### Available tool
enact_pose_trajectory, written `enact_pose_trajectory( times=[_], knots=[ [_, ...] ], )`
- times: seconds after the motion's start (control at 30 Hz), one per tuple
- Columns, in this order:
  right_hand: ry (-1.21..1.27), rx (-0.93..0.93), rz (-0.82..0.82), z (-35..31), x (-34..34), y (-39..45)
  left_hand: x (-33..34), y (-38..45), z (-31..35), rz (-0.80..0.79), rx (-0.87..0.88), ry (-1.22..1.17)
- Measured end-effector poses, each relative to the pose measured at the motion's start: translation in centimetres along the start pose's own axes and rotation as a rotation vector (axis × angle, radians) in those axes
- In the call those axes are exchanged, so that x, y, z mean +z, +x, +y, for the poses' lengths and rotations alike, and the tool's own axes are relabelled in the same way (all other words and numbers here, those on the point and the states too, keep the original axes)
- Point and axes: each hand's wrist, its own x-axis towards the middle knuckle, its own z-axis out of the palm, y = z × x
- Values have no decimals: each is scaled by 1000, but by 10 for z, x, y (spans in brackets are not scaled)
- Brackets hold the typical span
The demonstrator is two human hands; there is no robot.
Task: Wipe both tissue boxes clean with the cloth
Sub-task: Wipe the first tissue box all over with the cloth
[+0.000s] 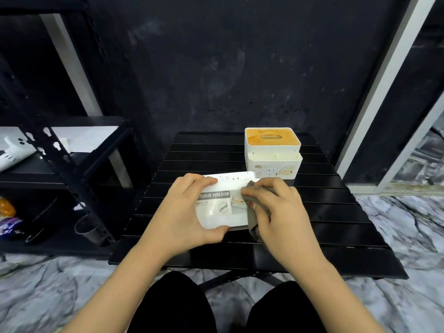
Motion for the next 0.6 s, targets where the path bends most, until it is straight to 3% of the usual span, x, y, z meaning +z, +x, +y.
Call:
enact_pose_trajectory(
  times=[0.17, 0.4, 0.6],
  knots=[
    [76, 105, 25, 17, -4, 2, -1, 4, -4, 2, -10, -15],
    [14, -44, 2, 5, 5, 5, -3, 14, -10, -76, -2, 4],
    [156, 83, -67, 21, -1, 33, -7, 22, -20, -97, -31, -81]
  ],
)
